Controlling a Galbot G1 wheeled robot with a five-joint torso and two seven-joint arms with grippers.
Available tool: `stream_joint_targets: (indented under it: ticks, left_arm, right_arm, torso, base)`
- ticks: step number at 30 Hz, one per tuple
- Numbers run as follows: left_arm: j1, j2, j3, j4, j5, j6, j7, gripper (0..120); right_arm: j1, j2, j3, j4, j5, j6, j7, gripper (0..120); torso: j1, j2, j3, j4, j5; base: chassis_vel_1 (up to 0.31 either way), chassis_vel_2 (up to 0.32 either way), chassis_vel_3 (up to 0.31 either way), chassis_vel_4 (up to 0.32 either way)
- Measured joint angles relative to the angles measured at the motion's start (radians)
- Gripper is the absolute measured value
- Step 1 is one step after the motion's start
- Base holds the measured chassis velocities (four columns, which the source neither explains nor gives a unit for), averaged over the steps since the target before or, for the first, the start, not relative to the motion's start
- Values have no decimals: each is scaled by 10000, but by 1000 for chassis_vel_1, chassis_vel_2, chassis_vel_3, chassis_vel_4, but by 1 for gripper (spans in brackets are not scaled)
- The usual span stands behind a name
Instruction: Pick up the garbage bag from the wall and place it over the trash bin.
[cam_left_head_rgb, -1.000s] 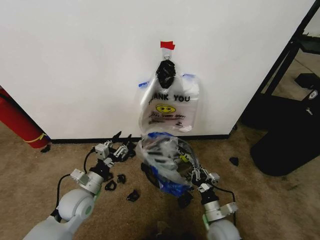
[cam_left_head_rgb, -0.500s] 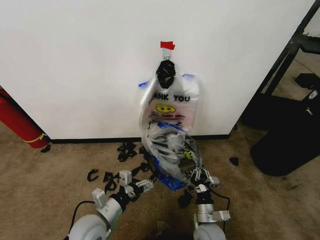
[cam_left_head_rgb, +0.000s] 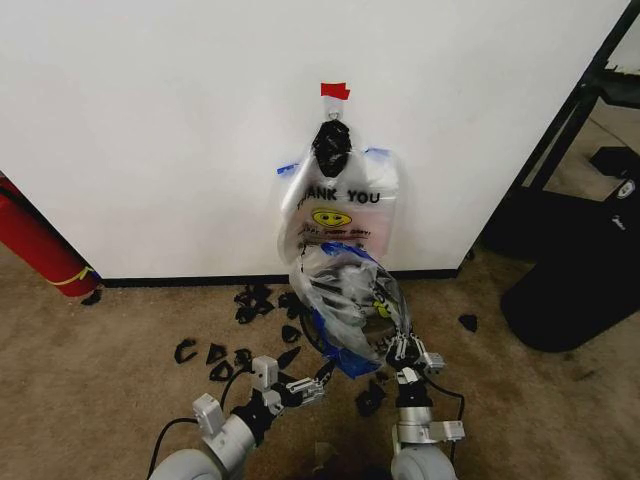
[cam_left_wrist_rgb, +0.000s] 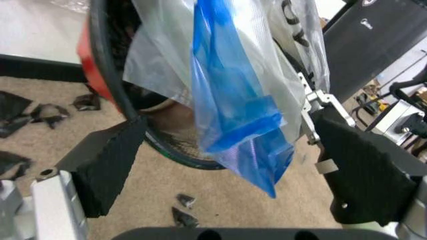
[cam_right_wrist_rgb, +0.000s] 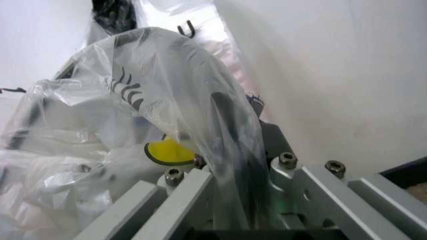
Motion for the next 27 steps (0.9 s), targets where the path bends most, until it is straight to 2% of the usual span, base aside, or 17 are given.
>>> stream_joint_targets:
  ticks: [6, 8, 12, 13, 18, 19, 23, 27]
  left_arm:
    - [-408, -38, 343, 107, -4, 151, 30, 99]
    - [-528, -36, 397, 181, -10, 157, 20, 95]
    - [-627, 58, 401, 245, -110, 165, 27, 79]
    - [-627, 58, 401, 245, -110, 165, 27, 79]
    - [-704, 129, 403, 304, -236, 166, 54, 57]
    - [-704, 129, 403, 304, -236, 166, 54, 57]
    - [-699, 195, 401, 395, -271, 124, 65, 39]
    - [-707, 208, 401, 434, -293, 53, 74, 26]
  right_arm:
    - [-69, 70, -14, 52, -63, -11, -13, 1]
    - [-86, 94, -13, 67, -85, -19, -15, 1]
    - [-88, 149, 8, 76, -92, -43, -17, 1]
    - [-88, 149, 8, 76, -92, -43, -17, 1]
    - [-40, 257, 40, 52, -150, -98, -15, 1]
    - [-40, 257, 40, 52, -150, -98, -15, 1]
    - [-30, 279, 102, 16, -186, -139, -6, 1]
    - [-34, 274, 157, -2, -217, -163, 24, 1]
  torso:
    - [0, 0, 0, -1, 1]
    - [0, 0, 1, -1, 0]
    - [0, 0, 1, 0, 0]
    - [0, 0, 1, 0, 0]
    - [0, 0, 1, 0, 0]
    - [0, 0, 1, 0, 0]
    - [0, 0, 1, 0, 0]
    - [0, 0, 1, 0, 0]
  base:
    - [0, 0, 0, 0]
    - [0, 0, 0, 0]
    - [0, 0, 0, 0]
    - [0, 0, 0, 0]
    - [0, 0, 0, 0]
    - [0, 0, 0, 0]
    - [0, 0, 0, 0]
    - [0, 0, 0, 0]
